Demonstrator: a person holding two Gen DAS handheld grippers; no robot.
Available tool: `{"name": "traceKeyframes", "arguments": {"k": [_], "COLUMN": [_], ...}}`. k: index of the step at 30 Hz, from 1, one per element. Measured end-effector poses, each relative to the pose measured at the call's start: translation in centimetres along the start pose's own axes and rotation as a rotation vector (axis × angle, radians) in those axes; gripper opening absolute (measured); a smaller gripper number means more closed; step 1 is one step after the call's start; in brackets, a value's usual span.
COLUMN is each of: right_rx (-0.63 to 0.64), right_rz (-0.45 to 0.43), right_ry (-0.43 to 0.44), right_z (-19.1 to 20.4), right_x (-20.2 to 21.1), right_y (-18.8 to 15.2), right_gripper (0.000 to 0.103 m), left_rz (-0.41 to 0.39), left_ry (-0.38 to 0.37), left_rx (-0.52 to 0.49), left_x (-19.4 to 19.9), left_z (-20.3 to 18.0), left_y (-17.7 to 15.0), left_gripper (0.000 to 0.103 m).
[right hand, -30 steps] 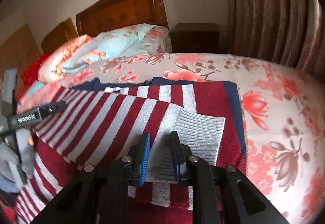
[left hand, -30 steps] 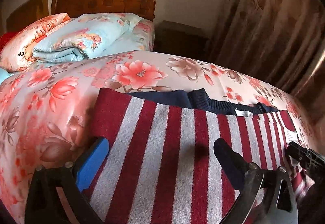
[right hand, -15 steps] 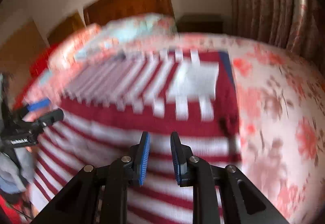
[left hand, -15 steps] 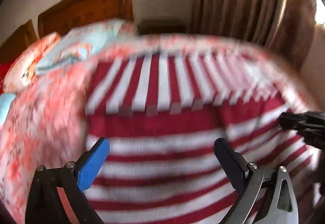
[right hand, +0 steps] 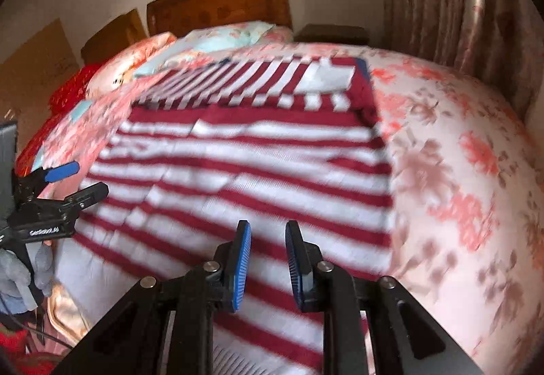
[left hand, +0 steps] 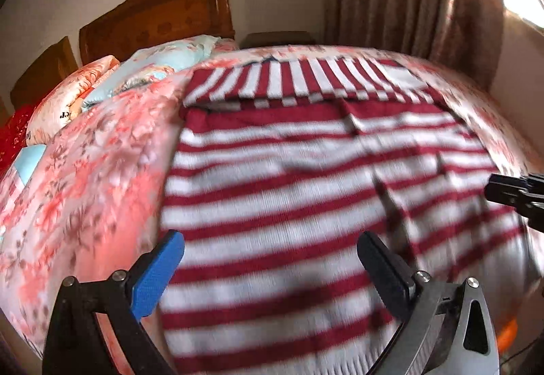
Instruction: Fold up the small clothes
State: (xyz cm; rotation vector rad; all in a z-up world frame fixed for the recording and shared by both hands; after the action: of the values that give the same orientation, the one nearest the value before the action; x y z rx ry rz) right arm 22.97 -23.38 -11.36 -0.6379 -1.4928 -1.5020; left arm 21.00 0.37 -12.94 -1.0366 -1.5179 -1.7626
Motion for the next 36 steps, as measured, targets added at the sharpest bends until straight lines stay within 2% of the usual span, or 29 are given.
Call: {"name": "traceKeyframes", "arguments": {"k": [2, 3, 7, 24, 29, 30, 36], "right_rx": [0.004, 0.015, 0.057, 0.047, 0.068, 0.064, -0.018], "right_rz": [0.032, 0.007, 0.004, -0.048, -0.073, -0.051, -0.066], "right_ry": [-0.016, -0.029, -0.058, -0.048, -0.038, -0.037, 0.005], "right_z": [0.6, 0.8, 1.1, 0.0, 0.0, -0.2, -2.3], "right_x": [-0.8, -0.6, 0.0, 1.7, 2.6, 2.6, 4.8], "right_y": [-1.3, -1.5, -2.7, -6.4, -7.7, -8.2, -10.8], "right_gripper": [0.021, 0.022, 0.022, 0.022, 0.023, 0.024, 0.024], "left_rz": [0.025, 0.036, 0.039, 0.017, 0.031, 0.019, -0.050], "left_ry": [0.016, 0.016, -0.030, -0.015, -0.069, -0.078, -0.140], "left_rx": [-0.006, -0.005, 0.044, 0.049, 0.097, 0.107, 0.155], "left_x": [-0.6, -0.8, -0.6, 1.0, 1.4, 1.7, 3.4], "left_z": [0.1, 0.1, 0.8, 1.2, 2.6, 3.0, 5.2], "left_y": [-1.2, -1.8, -3.3, -5.8, -7.1, -7.4, -9.9], "left_gripper": [0.103, 0.103, 0.103, 0.103, 0.103, 0.103, 0.103]}}
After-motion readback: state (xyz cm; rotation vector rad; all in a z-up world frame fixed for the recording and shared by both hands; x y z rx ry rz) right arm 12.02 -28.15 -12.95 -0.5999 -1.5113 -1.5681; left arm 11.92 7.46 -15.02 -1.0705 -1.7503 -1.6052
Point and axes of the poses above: each gripper's, at about its wrist camera, not at the fingertips, and x roughly against the way its jaws point, z to its left, y to its top, the point moved 7 cm from there along -x, roughly the way its jaws point, and after that the axes turned 10 degrees about z, right-handed, at the moved point
